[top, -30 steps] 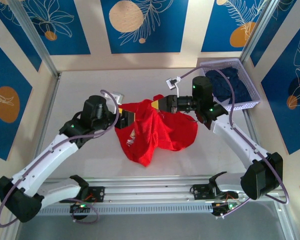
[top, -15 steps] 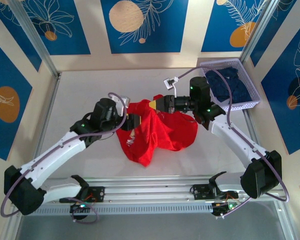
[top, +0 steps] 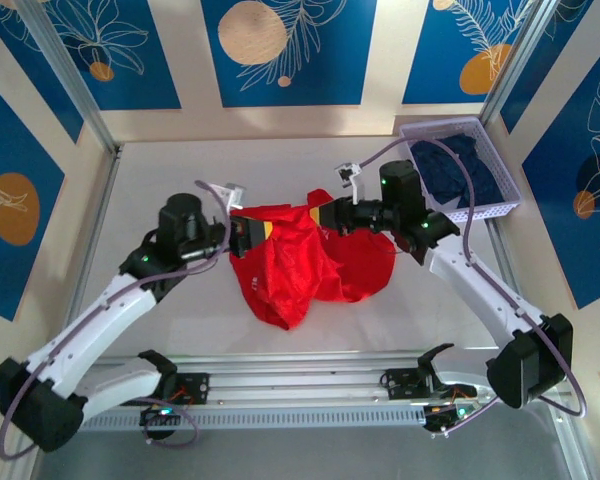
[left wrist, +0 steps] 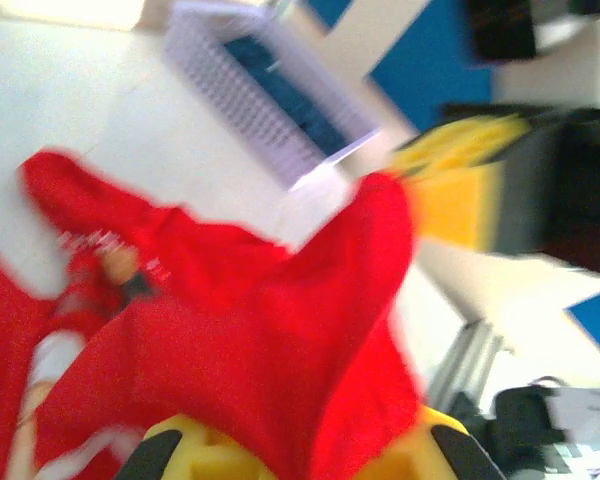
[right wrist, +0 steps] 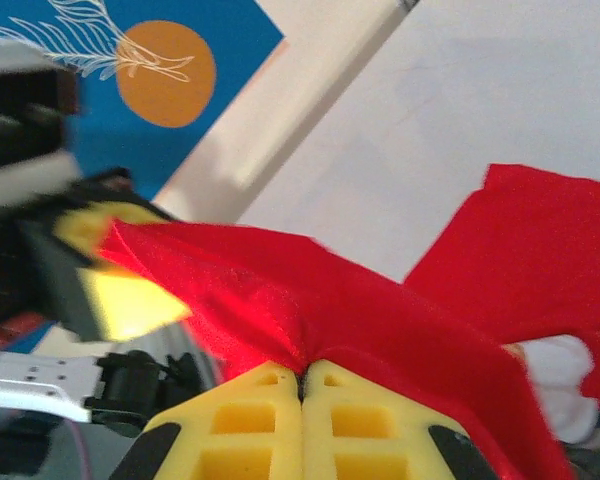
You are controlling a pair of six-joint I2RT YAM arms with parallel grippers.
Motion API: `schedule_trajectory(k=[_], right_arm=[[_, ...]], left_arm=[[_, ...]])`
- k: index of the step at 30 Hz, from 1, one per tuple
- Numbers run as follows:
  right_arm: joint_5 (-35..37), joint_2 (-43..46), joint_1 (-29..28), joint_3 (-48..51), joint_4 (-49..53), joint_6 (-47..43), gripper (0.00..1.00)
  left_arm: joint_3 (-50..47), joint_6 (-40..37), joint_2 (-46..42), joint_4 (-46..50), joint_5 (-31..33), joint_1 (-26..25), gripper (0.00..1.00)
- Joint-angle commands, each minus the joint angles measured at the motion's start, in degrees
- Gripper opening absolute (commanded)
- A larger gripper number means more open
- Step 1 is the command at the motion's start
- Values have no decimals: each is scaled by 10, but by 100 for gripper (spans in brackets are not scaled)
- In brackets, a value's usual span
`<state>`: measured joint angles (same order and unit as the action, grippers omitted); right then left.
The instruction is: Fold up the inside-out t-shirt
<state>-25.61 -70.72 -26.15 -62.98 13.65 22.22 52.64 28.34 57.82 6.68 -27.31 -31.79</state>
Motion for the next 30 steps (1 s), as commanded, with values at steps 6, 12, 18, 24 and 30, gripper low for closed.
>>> schedule_trajectory(k=[6,12,18,24,30], right_arm=[[41,8,3,-8,34,-40,0],[-24,8,52,-20,31,17,0],[-82,0,67,-32,25,45,0],[-145,8,72,-23,-30,93,0],[-164,6,75,-15,-70,136,0]], left_arm=[[-38,-8,-32,-149,-209,4,0],[-41,-123,-39,-45,-162,4,0],[-38,-173,-30,26,-29,4,0],[-11,-201,-3,93,96,4,0],[-5,-204,14,113,128,3,24]])
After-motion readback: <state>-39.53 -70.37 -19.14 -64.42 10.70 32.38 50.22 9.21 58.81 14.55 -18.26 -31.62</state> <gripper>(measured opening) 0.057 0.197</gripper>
